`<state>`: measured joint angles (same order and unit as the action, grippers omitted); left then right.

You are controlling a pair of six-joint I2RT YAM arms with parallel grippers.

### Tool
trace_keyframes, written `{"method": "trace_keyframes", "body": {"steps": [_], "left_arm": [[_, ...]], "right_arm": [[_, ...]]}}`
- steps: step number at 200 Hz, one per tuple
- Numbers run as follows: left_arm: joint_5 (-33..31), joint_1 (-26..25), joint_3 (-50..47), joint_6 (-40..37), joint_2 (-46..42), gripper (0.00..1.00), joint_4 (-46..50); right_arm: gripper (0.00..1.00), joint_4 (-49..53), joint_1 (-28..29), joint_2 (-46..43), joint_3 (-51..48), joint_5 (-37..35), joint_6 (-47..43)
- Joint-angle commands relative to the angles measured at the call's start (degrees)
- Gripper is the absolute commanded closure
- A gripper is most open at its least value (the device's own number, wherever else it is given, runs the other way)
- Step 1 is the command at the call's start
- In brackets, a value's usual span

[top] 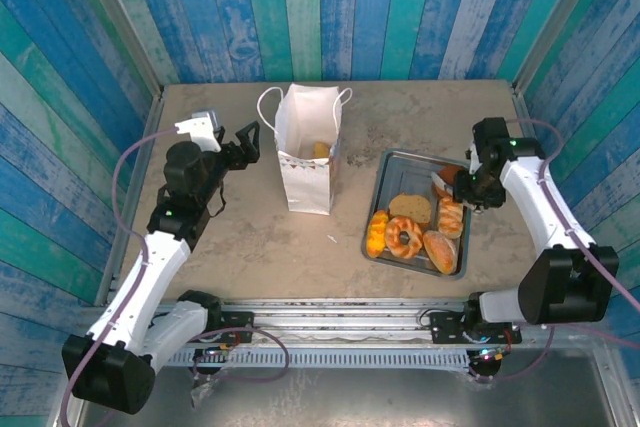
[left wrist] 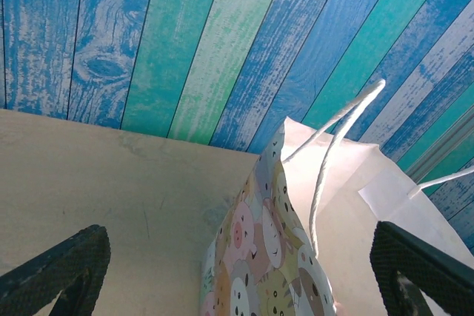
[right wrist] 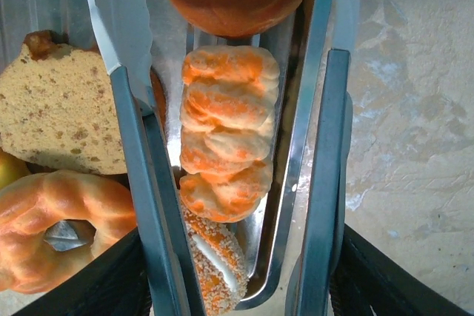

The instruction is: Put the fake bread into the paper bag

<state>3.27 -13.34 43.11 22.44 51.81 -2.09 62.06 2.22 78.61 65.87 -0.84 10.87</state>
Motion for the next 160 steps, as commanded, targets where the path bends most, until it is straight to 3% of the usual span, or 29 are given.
{"method": "trace_keyframes", "body": {"steps": [1, 69, 160], "left_arm": [[-0.9, 0.1, -0.3, -1.0, -1.7, 0.06, -0.3], [-0.6, 0.1, -0.4, -0.5, -2.0, 0.06, -0.2], [-0.7, 0.1, 1.4, 1.1, -2.9, 0.06, 2.6]], "right_arm": [[0.40, -1.2, -0.3, 0.9, -0.7, 0.1, -0.8], [0.40, -2.1, -0.3, 5.1, -0.8, 0.0, -1.6], [0.55, -2.3, -0.4, 1.1, 0.9, -0.2, -2.5]]}}
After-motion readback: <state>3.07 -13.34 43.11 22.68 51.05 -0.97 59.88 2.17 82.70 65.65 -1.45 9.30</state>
